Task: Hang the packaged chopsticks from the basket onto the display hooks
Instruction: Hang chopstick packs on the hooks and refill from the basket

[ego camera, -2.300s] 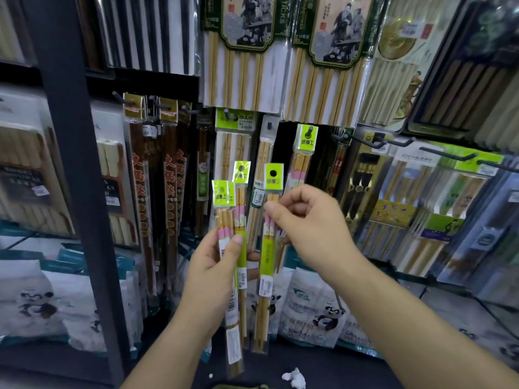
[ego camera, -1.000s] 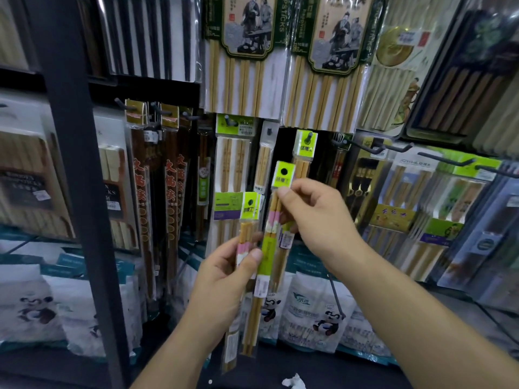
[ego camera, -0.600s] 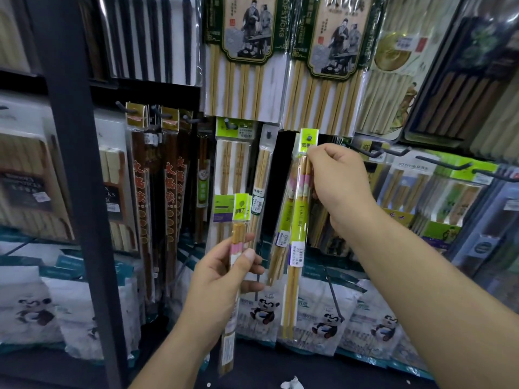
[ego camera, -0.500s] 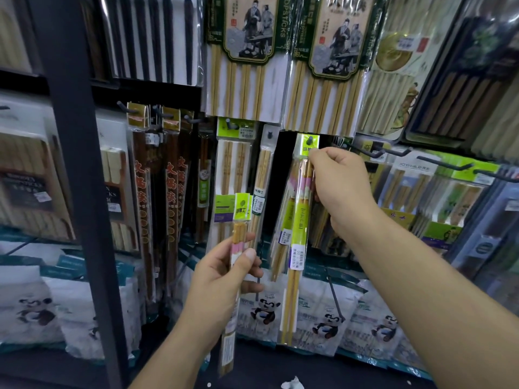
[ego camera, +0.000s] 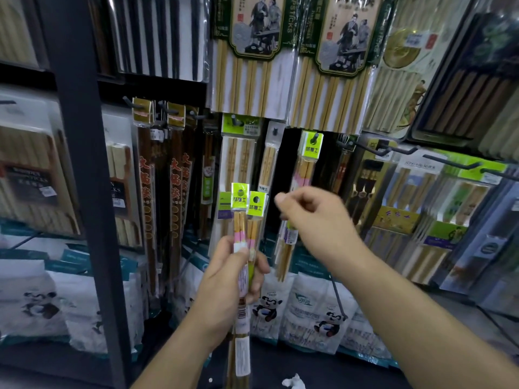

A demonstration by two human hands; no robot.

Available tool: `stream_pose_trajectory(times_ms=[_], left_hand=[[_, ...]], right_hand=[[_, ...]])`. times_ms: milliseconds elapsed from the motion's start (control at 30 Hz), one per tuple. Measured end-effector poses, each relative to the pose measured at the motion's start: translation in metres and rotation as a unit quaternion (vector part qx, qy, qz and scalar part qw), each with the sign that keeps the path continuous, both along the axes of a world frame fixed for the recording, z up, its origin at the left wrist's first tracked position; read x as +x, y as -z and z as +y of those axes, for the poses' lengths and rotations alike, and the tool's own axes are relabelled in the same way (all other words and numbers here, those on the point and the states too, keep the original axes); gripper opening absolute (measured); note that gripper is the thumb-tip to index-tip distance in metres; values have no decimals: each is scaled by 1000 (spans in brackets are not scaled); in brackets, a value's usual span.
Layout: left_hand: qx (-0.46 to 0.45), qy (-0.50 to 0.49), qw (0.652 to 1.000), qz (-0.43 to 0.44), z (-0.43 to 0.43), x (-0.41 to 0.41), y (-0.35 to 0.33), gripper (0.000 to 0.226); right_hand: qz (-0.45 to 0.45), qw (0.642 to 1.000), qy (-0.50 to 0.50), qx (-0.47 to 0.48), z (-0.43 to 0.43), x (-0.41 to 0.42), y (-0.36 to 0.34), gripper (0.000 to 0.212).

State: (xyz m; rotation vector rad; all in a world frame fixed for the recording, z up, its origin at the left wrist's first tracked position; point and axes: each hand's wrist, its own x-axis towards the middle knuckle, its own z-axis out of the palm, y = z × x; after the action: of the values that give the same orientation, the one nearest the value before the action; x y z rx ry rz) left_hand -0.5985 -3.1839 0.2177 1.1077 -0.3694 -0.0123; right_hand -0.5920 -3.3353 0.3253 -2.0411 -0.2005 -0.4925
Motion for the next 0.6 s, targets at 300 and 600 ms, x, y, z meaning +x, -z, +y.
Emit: stream_pose_trajectory(times_ms=[300,600], left_hand=[[16,-68,998,-9,-1,2,0,25],[9,-87,996,12,-1,4,2,24]], right_hand=[[-21,999,-2,31,8,-3,2,30],[-89,988,79,101,-5,14,-49,37]])
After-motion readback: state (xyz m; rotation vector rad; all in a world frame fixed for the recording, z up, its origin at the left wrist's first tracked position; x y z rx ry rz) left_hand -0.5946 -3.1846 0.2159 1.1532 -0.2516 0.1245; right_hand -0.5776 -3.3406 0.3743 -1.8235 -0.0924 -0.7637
